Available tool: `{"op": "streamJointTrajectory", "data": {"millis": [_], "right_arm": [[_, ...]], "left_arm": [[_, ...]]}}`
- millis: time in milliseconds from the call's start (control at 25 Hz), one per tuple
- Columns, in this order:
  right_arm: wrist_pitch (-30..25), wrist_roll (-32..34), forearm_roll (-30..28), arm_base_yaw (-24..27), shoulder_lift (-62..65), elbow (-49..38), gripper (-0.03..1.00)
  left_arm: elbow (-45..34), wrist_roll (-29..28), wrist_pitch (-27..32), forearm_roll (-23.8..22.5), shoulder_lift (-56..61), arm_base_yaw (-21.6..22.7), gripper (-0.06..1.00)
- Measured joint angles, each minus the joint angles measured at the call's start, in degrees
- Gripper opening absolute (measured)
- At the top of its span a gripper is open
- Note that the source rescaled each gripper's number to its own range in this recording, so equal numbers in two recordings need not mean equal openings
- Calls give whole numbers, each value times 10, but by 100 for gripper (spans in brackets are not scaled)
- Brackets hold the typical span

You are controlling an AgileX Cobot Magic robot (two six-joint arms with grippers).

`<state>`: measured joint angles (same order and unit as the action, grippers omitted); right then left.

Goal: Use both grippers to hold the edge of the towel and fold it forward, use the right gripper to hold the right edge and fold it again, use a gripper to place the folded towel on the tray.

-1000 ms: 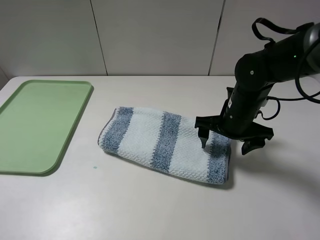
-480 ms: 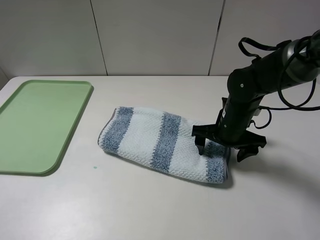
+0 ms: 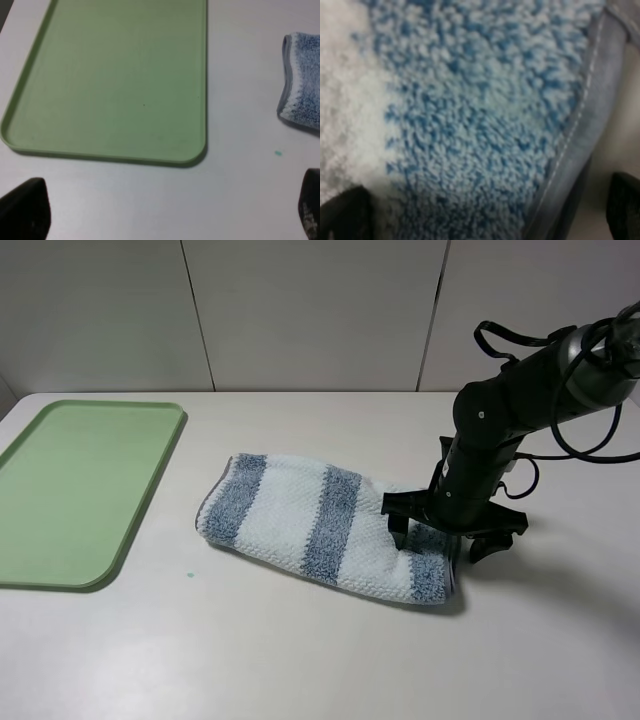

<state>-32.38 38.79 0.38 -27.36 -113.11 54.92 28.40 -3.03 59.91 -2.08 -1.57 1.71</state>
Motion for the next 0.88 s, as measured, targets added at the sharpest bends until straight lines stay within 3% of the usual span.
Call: {"op": "streamJointTrajectory", "data": {"millis": [80, 120, 200, 240, 280, 320, 720, 880], "right_arm": [[4, -1, 4, 1, 0, 0, 94], [8, -3, 8, 0, 0, 1, 83], [22, -7, 20, -3, -2, 3, 49], [30, -10, 29, -5, -3, 4, 27], [33, -11, 32, -6, -3, 5, 13], [34, -12, 32, -6, -4, 5, 9], [34, -13, 24, -6, 7, 3, 9], [3, -13, -4, -3, 37, 1, 9]], "left_arm": [[0, 0, 0, 0, 0, 0, 100], [0, 0, 0, 0, 0, 0, 100], [0, 0, 0, 0, 0, 0, 100], [0, 0, 0, 0, 0, 0, 100], [0, 0, 0, 0, 0, 0, 100], [0, 0, 0, 0, 0, 0, 100], [0, 0, 0, 0, 0, 0, 100], [0, 0, 0, 0, 0, 0, 100]]}}
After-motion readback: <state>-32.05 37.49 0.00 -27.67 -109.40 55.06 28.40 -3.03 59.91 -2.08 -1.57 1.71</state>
